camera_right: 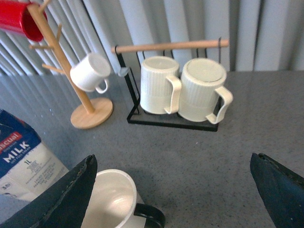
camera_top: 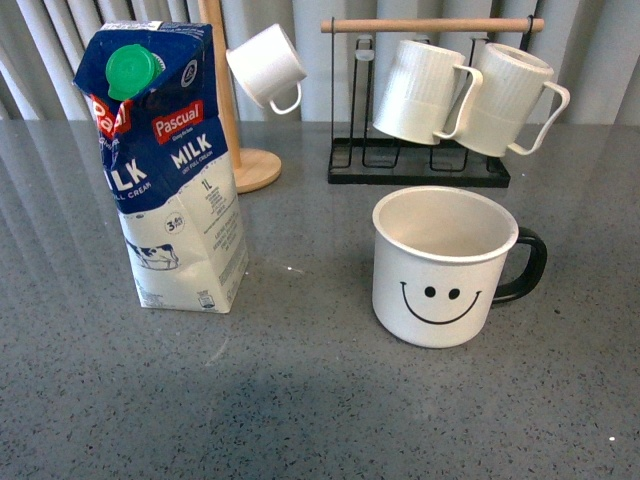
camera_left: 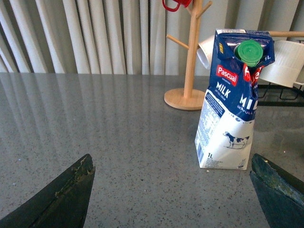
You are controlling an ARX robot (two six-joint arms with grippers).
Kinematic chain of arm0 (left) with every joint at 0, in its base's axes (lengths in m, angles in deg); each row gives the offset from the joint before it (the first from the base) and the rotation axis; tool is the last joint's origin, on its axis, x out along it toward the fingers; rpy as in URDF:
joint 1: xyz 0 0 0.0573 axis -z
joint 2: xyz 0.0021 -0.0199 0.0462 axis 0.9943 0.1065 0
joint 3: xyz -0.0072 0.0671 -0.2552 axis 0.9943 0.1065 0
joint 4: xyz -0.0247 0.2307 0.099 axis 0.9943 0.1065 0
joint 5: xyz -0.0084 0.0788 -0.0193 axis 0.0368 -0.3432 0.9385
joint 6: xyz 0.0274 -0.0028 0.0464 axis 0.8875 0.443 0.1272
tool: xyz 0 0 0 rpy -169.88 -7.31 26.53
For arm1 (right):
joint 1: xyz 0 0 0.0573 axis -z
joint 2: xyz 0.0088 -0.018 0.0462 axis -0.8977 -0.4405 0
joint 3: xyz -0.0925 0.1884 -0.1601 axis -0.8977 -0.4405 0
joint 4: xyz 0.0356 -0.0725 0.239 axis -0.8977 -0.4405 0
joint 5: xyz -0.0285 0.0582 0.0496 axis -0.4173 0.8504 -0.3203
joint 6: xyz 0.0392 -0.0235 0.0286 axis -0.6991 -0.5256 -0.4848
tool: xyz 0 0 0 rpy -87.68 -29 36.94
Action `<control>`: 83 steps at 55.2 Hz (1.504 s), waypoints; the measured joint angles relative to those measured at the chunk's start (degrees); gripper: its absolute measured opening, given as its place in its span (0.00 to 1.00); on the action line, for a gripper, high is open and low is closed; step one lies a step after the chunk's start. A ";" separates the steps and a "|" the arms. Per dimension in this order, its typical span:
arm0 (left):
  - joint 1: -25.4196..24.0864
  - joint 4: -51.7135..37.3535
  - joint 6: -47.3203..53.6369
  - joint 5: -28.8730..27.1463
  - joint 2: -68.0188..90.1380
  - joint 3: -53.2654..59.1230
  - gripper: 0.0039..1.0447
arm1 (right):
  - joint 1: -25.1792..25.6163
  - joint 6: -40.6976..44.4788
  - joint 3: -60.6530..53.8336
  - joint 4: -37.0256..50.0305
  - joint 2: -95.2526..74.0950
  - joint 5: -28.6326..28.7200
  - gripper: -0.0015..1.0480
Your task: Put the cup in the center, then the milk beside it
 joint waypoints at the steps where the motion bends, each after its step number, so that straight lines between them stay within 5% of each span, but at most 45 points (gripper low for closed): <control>1: 0.00 0.00 0.00 0.00 0.00 0.00 0.94 | 1.18 -0.87 -2.69 0.66 3.89 0.00 0.94; 10: 0.00 0.00 0.00 0.02 0.00 0.00 0.94 | 3.23 5.22 -20.50 -4.00 32.30 -15.89 0.65; 19: 0.00 -0.02 0.00 0.02 0.00 0.00 0.94 | 3.21 6.88 -30.38 -14.10 49.48 -16.39 0.40; 32: 0.00 0.00 0.00 0.02 0.02 0.00 0.94 | 3.21 7.63 -33.68 -12.20 57.35 -16.52 0.01; 83: 0.00 0.00 0.00 -0.02 0.00 0.00 0.94 | 3.21 7.91 -41.27 -10.82 63.52 -16.68 0.02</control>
